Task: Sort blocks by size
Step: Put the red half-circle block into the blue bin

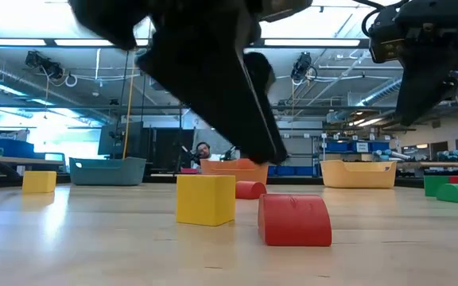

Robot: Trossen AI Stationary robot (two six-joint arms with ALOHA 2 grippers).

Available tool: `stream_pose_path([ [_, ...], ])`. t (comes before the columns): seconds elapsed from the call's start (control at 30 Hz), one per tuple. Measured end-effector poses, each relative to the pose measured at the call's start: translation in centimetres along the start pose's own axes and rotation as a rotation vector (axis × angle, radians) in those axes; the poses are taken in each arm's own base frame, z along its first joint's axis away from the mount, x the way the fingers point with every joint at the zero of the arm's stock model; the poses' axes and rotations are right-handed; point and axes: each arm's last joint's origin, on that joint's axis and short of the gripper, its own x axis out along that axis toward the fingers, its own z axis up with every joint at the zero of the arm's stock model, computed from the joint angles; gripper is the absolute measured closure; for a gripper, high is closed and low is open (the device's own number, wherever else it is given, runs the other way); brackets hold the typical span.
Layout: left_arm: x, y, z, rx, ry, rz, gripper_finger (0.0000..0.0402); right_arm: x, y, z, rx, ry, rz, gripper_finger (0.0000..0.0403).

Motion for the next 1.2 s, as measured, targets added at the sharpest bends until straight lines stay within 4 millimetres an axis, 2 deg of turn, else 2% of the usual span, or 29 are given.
stream_pose_path([
  [0.2,1.1,-0.3,0.2,0.300,-0.049,-0.036,0.0115,0.0,0.0,0.0,0.005,-0.005,-0.002,0.0218],
  [0.37,1.2,-0.4,-0.2,0.551,-0.029,-0.065,0.0115,0.0,0.1,0.0,0.011,-0.009,0.009,0.0218],
  [0.57,1.2,-0.7,-0.6,0.757,-0.005,-0.116,0.0125,-0.1,0.4,-0.2,0.024,-0.010,0.022,0.0218],
  [0.8,2.4,-0.3,-0.6,0.790,-0.035,-0.117,0.0156,-0.1,0.6,-0.4,0.036,-0.019,0.024,0.0218],
  [0.93,3.1,-0.1,-0.3,0.783,-0.087,-0.126,0.0160,-0.2,0.6,-0.5,0.043,-0.018,0.025,0.0218],
  [1.2,3.6,0.3,-0.7,0.769,-0.082,-0.182,0.0169,-0.2,0.6,-0.5,0.046,-0.022,0.020,0.0218],
])
